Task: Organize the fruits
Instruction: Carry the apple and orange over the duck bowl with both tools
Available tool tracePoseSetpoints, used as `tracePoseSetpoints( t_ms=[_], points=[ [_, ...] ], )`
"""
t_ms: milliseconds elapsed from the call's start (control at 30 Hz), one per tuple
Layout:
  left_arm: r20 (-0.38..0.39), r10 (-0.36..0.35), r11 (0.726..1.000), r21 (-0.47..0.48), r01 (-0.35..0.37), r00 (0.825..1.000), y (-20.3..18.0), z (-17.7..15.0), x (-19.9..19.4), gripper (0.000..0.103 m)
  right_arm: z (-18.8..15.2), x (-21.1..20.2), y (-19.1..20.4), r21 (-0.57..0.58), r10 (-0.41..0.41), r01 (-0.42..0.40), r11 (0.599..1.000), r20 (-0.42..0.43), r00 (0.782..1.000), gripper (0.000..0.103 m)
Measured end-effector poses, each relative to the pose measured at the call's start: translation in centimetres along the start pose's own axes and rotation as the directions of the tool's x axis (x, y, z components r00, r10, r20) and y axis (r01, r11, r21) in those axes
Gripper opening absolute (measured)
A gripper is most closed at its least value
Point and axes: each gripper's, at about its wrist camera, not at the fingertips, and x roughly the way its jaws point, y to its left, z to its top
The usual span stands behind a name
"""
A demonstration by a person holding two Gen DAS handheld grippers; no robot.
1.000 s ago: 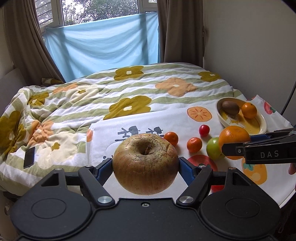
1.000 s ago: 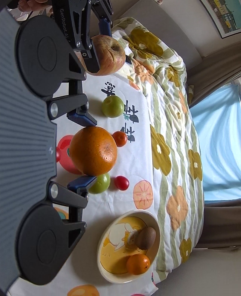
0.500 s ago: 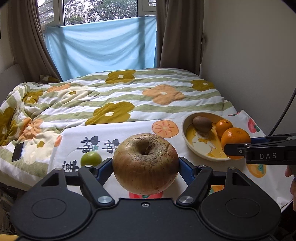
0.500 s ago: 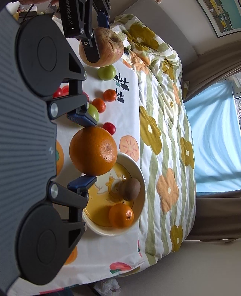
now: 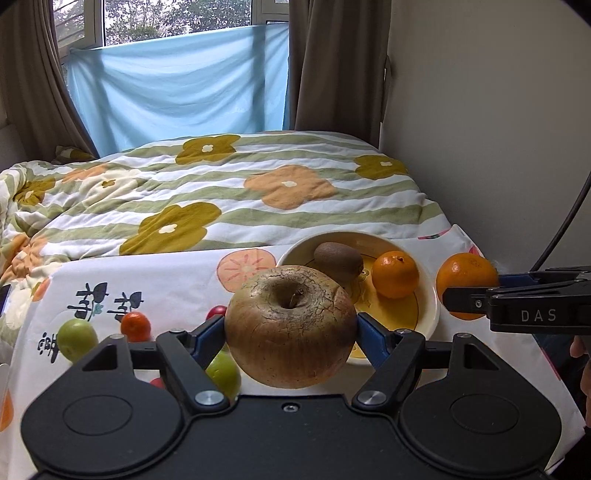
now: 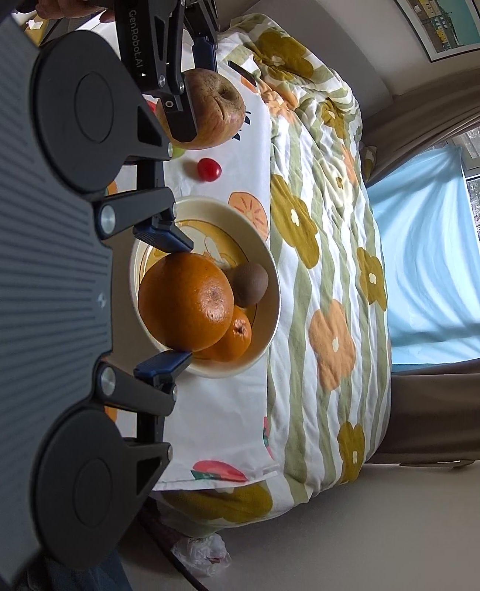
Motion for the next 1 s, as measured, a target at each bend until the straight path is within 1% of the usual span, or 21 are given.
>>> tracePoseSetpoints(
  t_ms=[267, 400, 600, 800, 1000],
  points=[
    [-0.027, -0.003, 0.999, 0.047, 0.004, 1.0, -2.6, 0.6, 4.5, 0.079, 0.3, 1.8, -3.2, 0.017, -0.002, 0.002, 1.0, -0.026, 1.0, 0.073],
    [-0.047, -0.005, 0.998, 0.067, 0.008, 0.999, -3.5, 0.7, 6.5, 0.079, 0.3, 2.7, -3.9, 0.026, -0.007, 0.008, 1.0, -0.039, 0.999, 0.073],
    [-0.077, -0.003, 0.993, 0.12, 0.013, 0.997, -4.7, 0.5, 8.9, 0.079, 0.3, 3.4, -4.7, 0.039, -0.021, 0.022, 0.999, -0.048, 0.999, 0.073],
    [-0.105, -0.001, 0.991, 0.133, 0.015, 0.994, -5.1, 0.3, 10.0, 0.079, 0.3, 3.7, -5.3, 0.049, -0.027, 0.03, 0.998, -0.058, 0.998, 0.073],
    [-0.13, -0.011, 0.994, 0.109, 0.025, 0.991, -5.1, 0.2, 10.6, 0.08, 0.2, 3.8, -5.3, 0.05, -0.026, 0.03, 0.998, -0.061, 0.998, 0.073]
  ],
)
